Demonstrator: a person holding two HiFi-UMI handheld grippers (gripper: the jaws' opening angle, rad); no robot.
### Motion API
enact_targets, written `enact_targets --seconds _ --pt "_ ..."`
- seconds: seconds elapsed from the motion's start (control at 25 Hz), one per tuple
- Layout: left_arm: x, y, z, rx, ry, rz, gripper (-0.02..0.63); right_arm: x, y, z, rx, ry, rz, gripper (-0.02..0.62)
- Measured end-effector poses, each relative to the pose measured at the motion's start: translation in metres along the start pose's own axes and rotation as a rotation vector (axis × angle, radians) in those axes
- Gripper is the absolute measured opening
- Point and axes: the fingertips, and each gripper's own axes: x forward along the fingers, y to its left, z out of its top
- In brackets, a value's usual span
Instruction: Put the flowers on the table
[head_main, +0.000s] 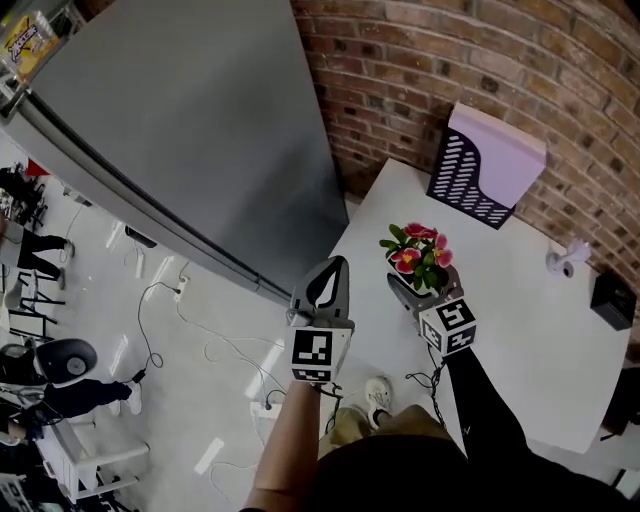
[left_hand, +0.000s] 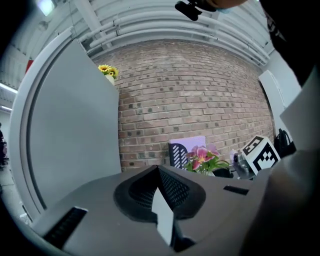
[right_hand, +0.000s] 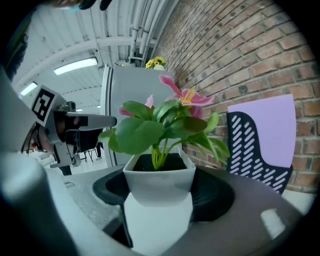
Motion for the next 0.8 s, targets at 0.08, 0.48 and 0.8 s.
enact_targets --seconds 0.08,0.48,0.8 --pt "0.000 0.005 -0.007 -0.006 0.004 0.016 0.008 0.008 0.002 -0.019 -0.007 0.033 0.003 0.339" --pt "-0.001 0.017 -0.034 -0.058 0.033 0.019 0.008 0.036 0.006 -0.103 0.012 0.118 0.008 0.339" --pt "-0.012 0.026 -0.039 -0.066 0.041 0.034 0.008 0.049 0.011 -0.141 0.014 0.182 0.020 0.339"
